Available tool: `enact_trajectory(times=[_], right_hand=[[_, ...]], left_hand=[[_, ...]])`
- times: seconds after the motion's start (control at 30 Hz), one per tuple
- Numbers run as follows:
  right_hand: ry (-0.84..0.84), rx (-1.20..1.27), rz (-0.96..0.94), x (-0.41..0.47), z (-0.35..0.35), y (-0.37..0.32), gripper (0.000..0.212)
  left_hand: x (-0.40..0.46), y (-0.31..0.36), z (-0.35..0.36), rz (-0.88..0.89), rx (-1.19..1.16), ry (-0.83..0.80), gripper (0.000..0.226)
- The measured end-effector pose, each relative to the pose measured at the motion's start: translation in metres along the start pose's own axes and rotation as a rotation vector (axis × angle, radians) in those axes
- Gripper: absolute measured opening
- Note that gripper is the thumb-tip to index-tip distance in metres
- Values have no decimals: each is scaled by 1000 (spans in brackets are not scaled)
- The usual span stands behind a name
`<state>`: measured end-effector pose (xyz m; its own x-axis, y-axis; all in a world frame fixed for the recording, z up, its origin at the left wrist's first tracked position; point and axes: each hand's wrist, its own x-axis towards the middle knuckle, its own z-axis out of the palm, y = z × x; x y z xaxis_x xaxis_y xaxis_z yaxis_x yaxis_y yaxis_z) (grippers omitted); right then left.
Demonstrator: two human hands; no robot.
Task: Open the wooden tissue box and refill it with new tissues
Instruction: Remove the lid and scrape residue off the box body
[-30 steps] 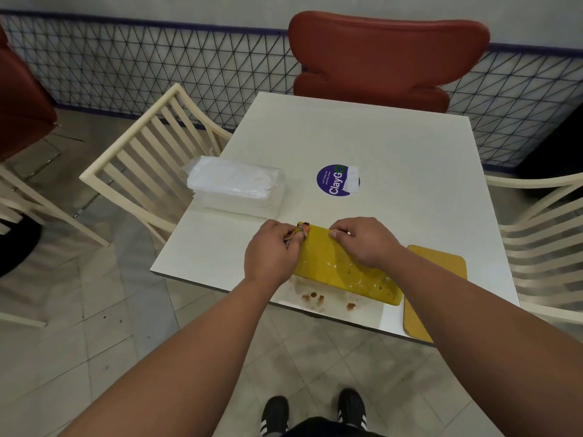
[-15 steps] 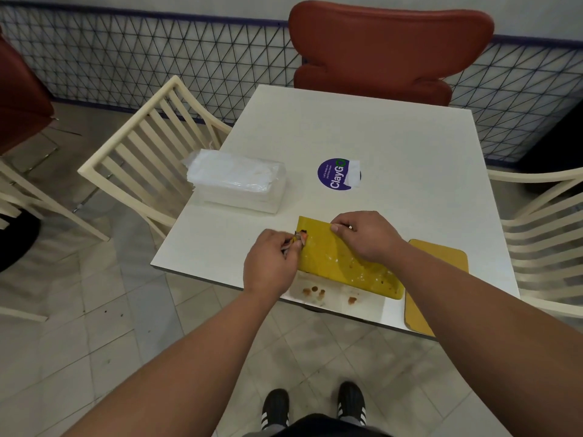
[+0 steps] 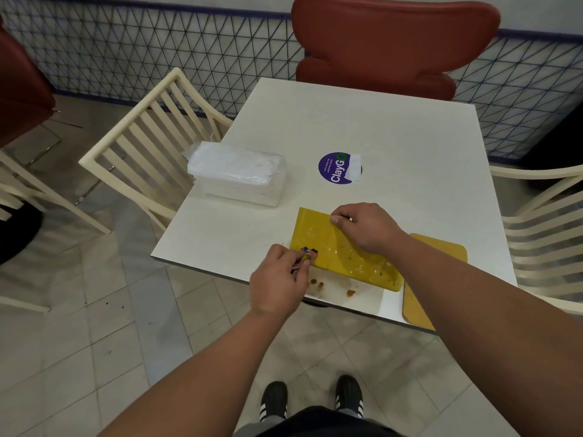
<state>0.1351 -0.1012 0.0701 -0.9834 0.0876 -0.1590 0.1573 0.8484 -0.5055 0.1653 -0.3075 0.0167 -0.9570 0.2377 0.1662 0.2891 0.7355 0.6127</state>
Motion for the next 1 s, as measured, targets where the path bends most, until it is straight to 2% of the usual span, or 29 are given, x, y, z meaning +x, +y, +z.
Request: enact_trajectory(times=[0.1,0.27,0.43,0.63,0.83,0.9,1.0], right_hand=[[-15,-18,-14,1,0,0,33],[-7,-2,-18,2,-1,2,31],[-22,-10,-24,3,-1,1,32],[-14,15,-13,3,-1,2,30],[-18,5,-22,2,-1,1,32],[-15,5,-24,2,-2,0,31],[-8,9,-28,0,-1,-1,30]], left_hand=[[-1,-4,0,-52,-11,50,21],[-11,12,17,220,21,16,24],[-6,-6,10,77,-13,113,20],[-9,15,19,260,13,34,25],[4,-12,0,-22,-6,124,19],[3,-1,3,23,0,129,22],[1,12,12,206,48,104,24]])
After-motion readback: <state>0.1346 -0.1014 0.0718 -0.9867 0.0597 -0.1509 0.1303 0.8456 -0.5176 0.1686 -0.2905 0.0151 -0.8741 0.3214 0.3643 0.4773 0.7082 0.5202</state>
